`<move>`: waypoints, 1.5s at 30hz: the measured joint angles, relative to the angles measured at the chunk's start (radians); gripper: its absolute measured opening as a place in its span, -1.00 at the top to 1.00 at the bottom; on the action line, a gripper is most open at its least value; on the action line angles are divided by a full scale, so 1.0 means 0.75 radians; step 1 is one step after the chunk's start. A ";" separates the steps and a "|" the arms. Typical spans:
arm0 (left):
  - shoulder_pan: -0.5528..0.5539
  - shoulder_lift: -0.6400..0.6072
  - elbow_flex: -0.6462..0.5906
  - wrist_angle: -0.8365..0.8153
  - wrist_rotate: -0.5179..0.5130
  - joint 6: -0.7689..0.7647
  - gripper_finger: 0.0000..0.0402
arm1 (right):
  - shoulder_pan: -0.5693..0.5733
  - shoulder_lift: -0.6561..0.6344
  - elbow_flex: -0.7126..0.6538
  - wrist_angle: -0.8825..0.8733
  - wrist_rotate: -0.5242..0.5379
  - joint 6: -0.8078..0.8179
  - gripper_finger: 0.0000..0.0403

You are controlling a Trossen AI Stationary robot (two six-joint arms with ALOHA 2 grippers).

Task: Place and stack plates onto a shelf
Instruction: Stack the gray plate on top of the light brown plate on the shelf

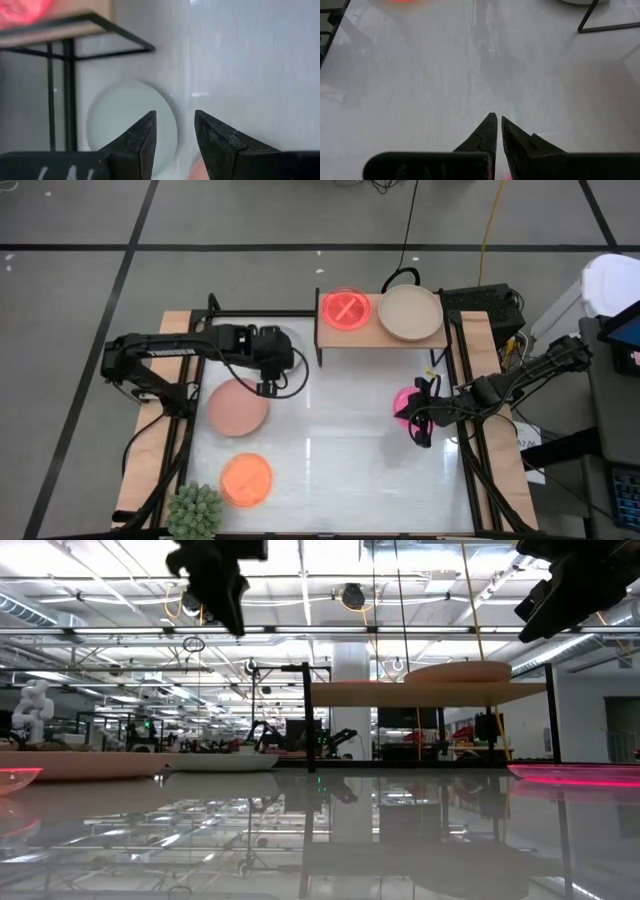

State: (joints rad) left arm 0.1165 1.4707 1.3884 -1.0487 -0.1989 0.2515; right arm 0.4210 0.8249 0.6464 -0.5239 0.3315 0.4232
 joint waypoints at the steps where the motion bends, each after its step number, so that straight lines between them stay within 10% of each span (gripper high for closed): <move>1: 0.000 0.000 -0.033 0.000 0.001 0.001 0.30 | 0.000 0.000 0.000 0.002 -0.004 0.000 0.95; 16: 0.021 0.000 -0.530 0.389 -0.001 0.013 0.30 | 0.000 0.000 0.000 0.006 -0.029 0.000 0.95; 45: 0.159 0.001 -0.853 0.863 -0.013 -0.055 0.30 | 0.000 0.000 0.001 0.059 -0.026 -0.036 0.95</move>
State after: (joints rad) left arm 0.2356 1.4712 0.7486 -0.4015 -0.2085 0.2103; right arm 0.4206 0.8249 0.6468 -0.4797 0.3119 0.3962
